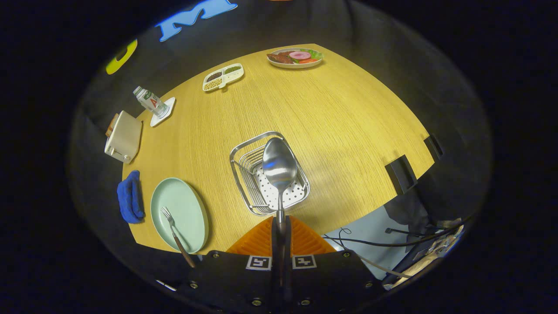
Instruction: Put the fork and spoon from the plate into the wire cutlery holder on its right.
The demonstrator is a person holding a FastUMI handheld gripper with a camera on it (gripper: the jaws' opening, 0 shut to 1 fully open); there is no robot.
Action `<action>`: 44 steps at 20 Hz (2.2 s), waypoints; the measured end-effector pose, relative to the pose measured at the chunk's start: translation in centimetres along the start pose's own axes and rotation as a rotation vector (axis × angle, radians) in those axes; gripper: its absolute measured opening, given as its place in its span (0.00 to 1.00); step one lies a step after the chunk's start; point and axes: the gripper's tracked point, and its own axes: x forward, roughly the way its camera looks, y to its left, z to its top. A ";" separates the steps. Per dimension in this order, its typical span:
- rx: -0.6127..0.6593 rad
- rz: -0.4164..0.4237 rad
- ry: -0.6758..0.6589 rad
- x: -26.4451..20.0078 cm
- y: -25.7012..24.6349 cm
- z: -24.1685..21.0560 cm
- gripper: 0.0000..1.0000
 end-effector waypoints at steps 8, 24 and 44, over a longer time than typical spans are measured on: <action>0.002 0.022 -0.127 -1.6 0.2 2.9 0.21; 0.037 0.028 -0.131 -1.4 0.9 1.9 1.00; -0.225 0.202 0.195 2.3 12.2 -7.2 0.97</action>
